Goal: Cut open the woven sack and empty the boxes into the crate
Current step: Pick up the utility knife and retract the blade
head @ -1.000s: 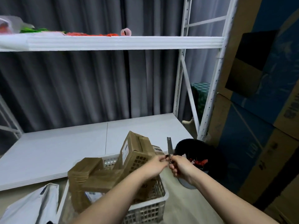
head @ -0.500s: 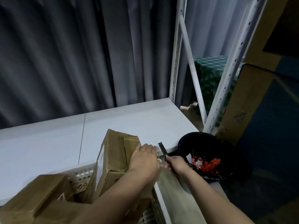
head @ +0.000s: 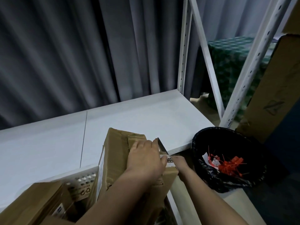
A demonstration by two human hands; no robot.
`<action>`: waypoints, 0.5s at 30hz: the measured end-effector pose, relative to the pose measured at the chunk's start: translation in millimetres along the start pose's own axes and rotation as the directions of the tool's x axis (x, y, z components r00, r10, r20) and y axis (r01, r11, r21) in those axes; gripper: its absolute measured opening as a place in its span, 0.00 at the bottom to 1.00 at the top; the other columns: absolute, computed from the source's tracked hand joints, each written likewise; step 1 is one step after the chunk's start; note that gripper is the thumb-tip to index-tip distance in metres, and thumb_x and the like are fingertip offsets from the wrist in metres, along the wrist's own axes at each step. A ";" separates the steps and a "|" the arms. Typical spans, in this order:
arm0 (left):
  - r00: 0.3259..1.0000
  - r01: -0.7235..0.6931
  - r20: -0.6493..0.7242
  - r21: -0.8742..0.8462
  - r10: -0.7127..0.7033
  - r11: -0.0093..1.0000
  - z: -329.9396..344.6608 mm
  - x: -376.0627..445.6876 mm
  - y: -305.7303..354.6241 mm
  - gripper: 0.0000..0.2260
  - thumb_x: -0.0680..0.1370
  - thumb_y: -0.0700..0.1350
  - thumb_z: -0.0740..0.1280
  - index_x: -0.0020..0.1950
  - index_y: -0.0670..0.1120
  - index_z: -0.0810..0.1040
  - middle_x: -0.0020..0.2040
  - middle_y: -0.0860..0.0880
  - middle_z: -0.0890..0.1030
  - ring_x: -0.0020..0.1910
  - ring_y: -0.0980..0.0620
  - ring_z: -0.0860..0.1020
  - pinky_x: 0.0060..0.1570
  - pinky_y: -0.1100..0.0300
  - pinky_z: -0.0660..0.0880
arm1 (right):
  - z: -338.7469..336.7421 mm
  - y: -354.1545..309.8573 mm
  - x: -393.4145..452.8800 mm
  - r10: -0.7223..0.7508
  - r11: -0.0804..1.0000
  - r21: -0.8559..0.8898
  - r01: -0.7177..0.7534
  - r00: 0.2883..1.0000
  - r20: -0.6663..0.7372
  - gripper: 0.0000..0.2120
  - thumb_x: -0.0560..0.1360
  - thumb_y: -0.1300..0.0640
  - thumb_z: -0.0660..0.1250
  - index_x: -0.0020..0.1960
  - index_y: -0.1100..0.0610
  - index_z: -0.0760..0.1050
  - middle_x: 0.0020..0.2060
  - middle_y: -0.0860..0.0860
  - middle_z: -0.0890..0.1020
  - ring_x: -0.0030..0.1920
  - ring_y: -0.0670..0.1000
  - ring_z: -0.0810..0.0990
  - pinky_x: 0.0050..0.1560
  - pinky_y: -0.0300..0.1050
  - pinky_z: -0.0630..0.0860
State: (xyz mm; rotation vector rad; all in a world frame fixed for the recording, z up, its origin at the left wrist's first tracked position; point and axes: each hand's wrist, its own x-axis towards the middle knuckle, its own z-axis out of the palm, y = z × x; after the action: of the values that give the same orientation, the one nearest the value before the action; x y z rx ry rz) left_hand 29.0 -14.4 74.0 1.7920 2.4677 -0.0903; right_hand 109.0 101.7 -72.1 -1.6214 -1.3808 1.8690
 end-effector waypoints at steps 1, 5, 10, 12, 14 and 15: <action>1.000 0.000 0.012 0.000 0.000 1.000 0.6 0.3 -0.9 0.28 0.80 0.58 0.52 0.77 0.46 0.55 0.75 0.47 0.63 0.74 0.48 0.59 0.74 0.53 0.47 | -0.1 -3.1 0.0 0.015 1.000 0.006 -0.015 1.000 0.003 0.16 0.79 0.63 0.60 0.32 0.60 0.71 0.29 0.53 0.74 0.29 0.48 0.70 0.20 0.33 0.64; 1.000 0.009 0.027 -0.009 -0.008 1.000 0.9 0.1 -3.2 0.28 0.80 0.59 0.53 0.77 0.46 0.56 0.74 0.48 0.64 0.75 0.49 0.58 0.75 0.53 0.46 | 1.9 -7.3 1.5 0.075 0.996 0.047 -0.078 0.996 0.053 0.14 0.77 0.66 0.58 0.34 0.61 0.74 0.25 0.53 0.77 0.28 0.51 0.71 0.27 0.37 0.66; 1.000 0.000 0.022 -0.005 0.001 1.000 -0.5 -3.2 -3.5 0.29 0.80 0.59 0.53 0.77 0.47 0.54 0.75 0.48 0.62 0.75 0.49 0.57 0.75 0.53 0.46 | -1.1 -11.5 -8.7 0.001 0.997 0.075 -0.009 0.994 0.109 0.18 0.78 0.61 0.57 0.64 0.69 0.71 0.60 0.68 0.76 0.54 0.63 0.77 0.50 0.52 0.74; 1.000 0.001 0.021 -0.007 -0.001 1.000 -2.4 -6.1 -4.2 0.30 0.80 0.59 0.54 0.77 0.46 0.54 0.75 0.48 0.62 0.75 0.49 0.57 0.75 0.53 0.46 | -6.7 -10.9 -11.2 -0.009 0.996 0.090 0.001 0.996 0.092 0.17 0.80 0.62 0.55 0.66 0.67 0.70 0.58 0.60 0.76 0.62 0.61 0.75 0.57 0.51 0.73; 1.000 0.012 0.019 -0.001 -0.012 1.000 -5.6 -11.4 -4.6 0.30 0.80 0.59 0.54 0.77 0.46 0.54 0.75 0.47 0.62 0.75 0.49 0.57 0.76 0.53 0.46 | -12.3 -12.4 -13.1 0.002 0.996 0.085 -0.009 0.996 0.087 0.12 0.79 0.60 0.57 0.56 0.60 0.76 0.48 0.53 0.81 0.49 0.55 0.80 0.47 0.46 0.75; 1.000 0.014 0.024 -0.005 -0.014 1.000 -7.9 -14.5 -4.0 0.29 0.80 0.59 0.54 0.77 0.46 0.55 0.75 0.47 0.62 0.75 0.49 0.58 0.76 0.52 0.47 | -14.3 -12.6 -13.2 0.013 0.997 0.070 -0.018 0.997 0.078 0.09 0.79 0.60 0.57 0.49 0.58 0.77 0.43 0.52 0.81 0.41 0.51 0.78 0.40 0.42 0.72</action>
State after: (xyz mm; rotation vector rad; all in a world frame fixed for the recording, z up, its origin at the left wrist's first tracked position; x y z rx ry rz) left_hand 29.3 -28.5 83.4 1.7616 2.4620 -0.1059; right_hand 121.4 104.6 -52.8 -1.5452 -1.3209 1.9862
